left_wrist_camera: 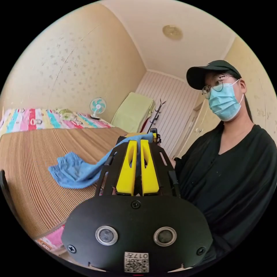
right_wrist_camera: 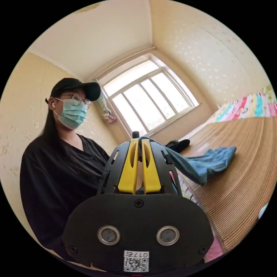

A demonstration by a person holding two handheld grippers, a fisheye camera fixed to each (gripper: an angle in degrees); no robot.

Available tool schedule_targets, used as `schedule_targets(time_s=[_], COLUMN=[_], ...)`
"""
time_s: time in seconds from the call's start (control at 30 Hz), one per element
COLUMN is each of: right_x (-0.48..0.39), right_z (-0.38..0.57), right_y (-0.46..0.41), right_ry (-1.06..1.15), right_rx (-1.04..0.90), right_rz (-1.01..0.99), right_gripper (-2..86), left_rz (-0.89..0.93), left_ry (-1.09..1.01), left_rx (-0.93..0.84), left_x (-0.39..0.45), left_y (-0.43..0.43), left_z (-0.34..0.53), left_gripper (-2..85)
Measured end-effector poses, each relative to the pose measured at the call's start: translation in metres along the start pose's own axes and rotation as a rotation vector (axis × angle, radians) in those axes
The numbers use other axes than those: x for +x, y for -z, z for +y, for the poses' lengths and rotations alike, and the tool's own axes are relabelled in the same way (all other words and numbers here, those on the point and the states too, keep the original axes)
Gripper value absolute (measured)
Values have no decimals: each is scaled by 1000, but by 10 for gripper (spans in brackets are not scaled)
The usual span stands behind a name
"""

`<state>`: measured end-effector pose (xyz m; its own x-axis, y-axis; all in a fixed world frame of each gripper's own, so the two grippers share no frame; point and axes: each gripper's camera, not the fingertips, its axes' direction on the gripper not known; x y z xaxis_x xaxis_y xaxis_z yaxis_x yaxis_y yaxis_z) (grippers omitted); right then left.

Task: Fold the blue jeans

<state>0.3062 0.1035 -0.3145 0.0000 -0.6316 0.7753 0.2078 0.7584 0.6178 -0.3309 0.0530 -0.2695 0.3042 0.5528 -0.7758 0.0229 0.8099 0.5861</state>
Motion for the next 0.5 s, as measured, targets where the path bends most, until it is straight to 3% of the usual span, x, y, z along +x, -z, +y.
schedule_targets(time_s=[0.1,0.23,0.37,0.5], right_x=[-45,-79,-89,-39], right_z=[-65,-124,-157,-175], right_y=[19,35,44,47], right_ry=[171,229,257,108], right_rx=[91,176,198,170], right_rz=[-16,-1,94,299], right_gripper=[21,21,21,20], left_rz=[58,35,-6,-19], left_ry=[-149,-221,-156,18], left_rx=[108,180,180,112], left_x=[32,58,49,-9], left_y=[14,21,15,-7], left_z=[-54,-102,-130,-149], left_gripper=[-4,-1,1,0])
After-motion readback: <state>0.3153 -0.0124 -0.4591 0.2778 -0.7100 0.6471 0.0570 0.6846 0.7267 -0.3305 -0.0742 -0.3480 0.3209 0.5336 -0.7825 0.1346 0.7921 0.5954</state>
